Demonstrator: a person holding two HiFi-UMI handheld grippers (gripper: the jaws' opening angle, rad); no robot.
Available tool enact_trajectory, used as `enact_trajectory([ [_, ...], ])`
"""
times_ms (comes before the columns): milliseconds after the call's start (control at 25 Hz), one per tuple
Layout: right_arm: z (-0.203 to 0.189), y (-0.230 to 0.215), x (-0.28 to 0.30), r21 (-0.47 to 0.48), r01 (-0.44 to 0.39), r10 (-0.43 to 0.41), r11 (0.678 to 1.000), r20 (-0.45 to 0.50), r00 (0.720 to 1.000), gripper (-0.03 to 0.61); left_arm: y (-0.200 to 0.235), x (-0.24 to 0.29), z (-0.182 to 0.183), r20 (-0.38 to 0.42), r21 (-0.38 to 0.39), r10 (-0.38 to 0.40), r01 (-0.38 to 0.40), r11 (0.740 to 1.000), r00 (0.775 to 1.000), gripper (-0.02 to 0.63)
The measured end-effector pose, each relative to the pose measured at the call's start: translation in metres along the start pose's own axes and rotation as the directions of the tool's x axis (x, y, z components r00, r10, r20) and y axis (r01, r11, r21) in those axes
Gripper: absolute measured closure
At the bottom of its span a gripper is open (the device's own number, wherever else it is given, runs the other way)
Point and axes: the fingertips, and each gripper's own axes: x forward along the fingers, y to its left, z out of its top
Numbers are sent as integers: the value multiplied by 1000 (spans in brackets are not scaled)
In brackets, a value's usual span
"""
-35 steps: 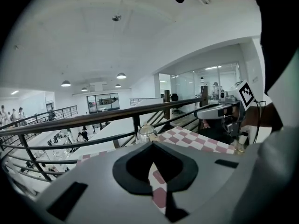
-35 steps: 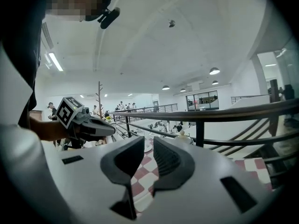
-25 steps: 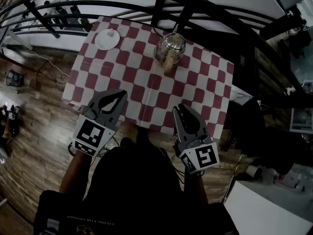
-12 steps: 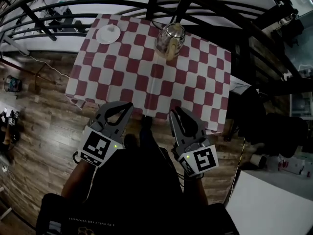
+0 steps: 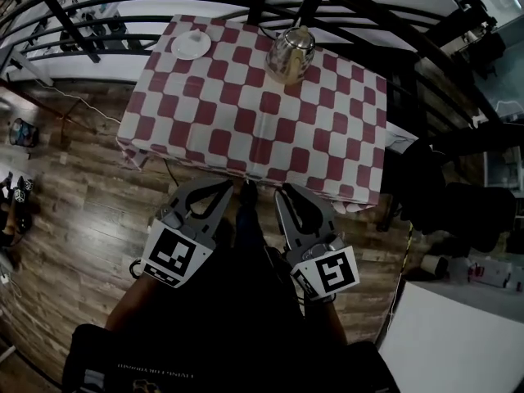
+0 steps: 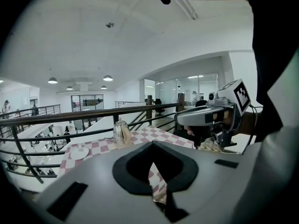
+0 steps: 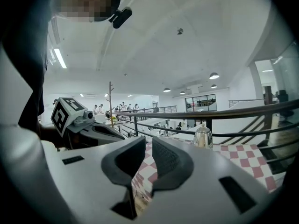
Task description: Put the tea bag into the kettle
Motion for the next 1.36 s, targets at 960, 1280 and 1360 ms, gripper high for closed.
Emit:
enact_trajectory([
  [960,-20,70,-43,-9,-23,22,1000,-10,1000,560,-65,-42,-22,13,22,-51,51,998,999,611],
  [1280,-25,68,-44,-14,-30,30,999,-22,999,560,-68,-39,-22,19,25,-57,56,998,998,611],
  [1360,-25,68,-45,-15,-32,32,999,-21,999,560,-71,-37,-22,17,26,-60,59,998,998,611],
])
